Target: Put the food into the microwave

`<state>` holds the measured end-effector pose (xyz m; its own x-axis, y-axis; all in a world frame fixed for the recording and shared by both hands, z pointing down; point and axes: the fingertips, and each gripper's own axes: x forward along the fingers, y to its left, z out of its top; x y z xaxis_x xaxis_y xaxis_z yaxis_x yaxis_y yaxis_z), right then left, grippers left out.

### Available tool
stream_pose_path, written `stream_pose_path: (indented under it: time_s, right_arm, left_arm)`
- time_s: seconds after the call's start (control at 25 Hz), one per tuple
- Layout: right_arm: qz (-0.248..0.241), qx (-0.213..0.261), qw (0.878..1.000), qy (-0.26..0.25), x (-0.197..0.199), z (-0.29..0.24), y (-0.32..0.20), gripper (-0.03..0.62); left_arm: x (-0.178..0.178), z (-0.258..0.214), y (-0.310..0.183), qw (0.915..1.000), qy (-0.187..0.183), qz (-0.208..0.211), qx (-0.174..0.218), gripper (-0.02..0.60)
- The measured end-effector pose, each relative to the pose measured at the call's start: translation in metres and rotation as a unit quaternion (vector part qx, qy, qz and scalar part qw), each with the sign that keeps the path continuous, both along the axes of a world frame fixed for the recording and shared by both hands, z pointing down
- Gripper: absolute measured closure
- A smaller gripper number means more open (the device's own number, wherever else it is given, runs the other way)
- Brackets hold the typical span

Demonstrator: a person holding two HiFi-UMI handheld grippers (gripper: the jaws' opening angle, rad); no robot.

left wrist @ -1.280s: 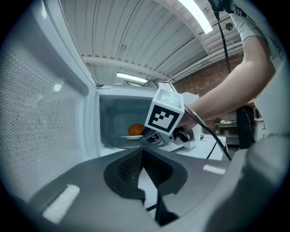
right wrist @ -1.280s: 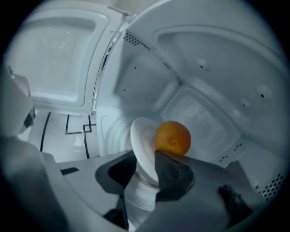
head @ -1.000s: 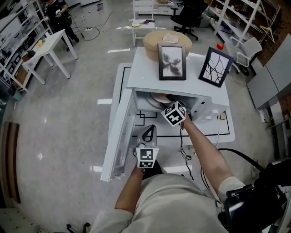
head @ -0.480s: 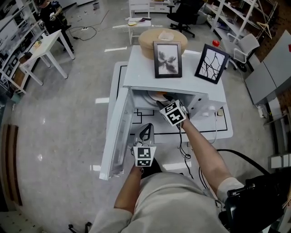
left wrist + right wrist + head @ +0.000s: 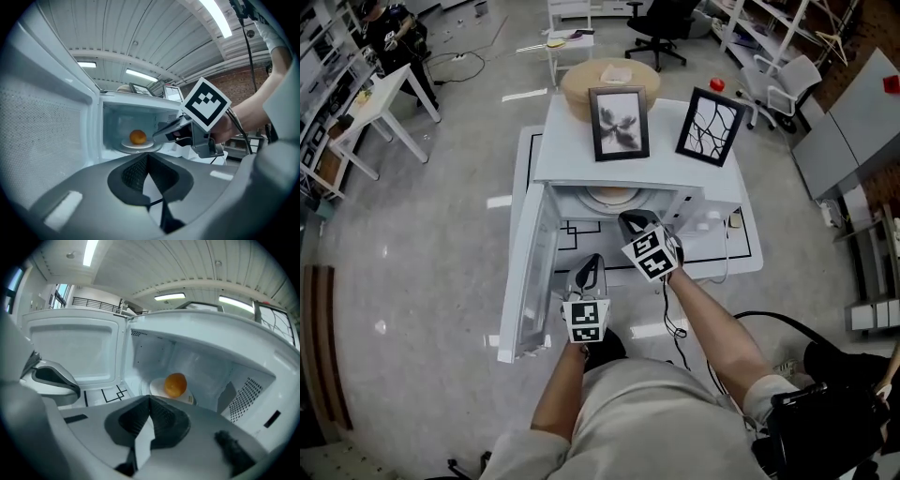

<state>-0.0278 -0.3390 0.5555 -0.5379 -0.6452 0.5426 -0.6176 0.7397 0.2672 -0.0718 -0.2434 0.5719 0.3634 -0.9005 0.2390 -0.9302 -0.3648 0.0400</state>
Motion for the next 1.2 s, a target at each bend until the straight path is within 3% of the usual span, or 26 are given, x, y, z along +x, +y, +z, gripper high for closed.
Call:
stream_pose_path:
  time_s: [0.28,0.56,1.2]
  right_arm:
    - [-0.010,0.007,1.000,-0.022,0.006,-0.026,0.039,0.583]
    - [-0.011,0.033,0.998,-0.052,0.019,-0.061,0.080,0.583]
    - [0.022,0.054,0.991,-0.117,0.056,-0.087,0.160,0.583]
  left_arm:
    - [0.013,-0.023,0.014,1.0000,-0.002,0.006,0.000,0.574]
    - [0.024,-0.060,0.029,0.9996,0.000,0.000,0.028,0.574]
    - [0.047,-0.081,0.074,0.9990,0.008,0.001,0.043,0.574]
